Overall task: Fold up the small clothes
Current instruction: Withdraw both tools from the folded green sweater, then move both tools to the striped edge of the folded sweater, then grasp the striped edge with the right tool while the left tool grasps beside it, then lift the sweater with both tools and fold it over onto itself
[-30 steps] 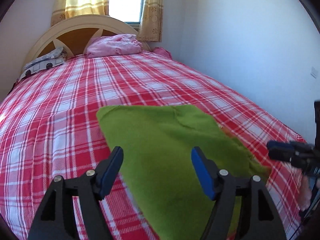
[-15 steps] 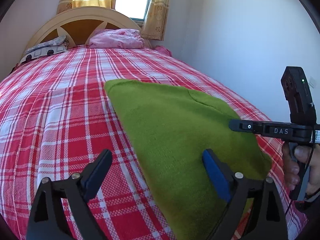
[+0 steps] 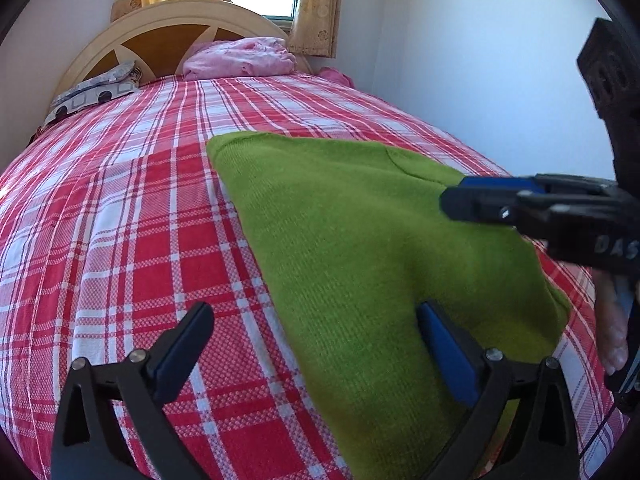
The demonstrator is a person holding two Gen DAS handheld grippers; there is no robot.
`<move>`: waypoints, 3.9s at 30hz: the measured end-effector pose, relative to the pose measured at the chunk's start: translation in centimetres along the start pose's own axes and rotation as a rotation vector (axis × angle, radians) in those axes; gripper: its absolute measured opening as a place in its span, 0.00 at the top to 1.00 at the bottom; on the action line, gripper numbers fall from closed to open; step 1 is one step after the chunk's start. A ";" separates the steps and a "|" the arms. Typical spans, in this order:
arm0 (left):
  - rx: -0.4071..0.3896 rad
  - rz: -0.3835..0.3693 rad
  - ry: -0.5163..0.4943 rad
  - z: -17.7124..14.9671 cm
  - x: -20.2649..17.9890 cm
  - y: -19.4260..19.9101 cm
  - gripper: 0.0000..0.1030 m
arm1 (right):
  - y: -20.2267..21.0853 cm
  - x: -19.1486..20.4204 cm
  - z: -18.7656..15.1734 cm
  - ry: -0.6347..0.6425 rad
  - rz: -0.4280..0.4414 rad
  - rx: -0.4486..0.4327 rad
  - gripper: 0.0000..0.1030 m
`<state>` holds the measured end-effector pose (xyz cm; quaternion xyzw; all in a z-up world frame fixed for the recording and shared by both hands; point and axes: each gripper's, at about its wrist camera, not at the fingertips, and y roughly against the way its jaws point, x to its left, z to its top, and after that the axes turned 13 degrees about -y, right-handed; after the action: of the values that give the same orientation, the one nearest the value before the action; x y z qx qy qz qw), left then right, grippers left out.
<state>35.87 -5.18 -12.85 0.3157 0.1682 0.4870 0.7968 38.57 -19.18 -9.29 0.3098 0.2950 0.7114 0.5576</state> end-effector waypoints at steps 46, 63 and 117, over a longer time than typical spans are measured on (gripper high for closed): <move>0.107 -0.081 0.013 -2.0 -1.6 0.3 0.00 | 0.4 -4.9 -3.0 0.003 0.042 0.015 0.54; 0.124 -0.065 0.017 -1.7 -1.4 -0.3 0.00 | -2.2 -13.4 0.5 -0.408 0.274 0.066 0.43; 0.121 -0.136 -0.006 -1.2 -1.3 0.0 0.46 | -9.1 -11.9 3.2 -0.457 0.426 0.126 0.70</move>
<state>34.56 -5.95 -13.74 0.3525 0.2160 0.4195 0.8081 48.81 -28.68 -15.49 0.5506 0.1341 0.7043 0.4276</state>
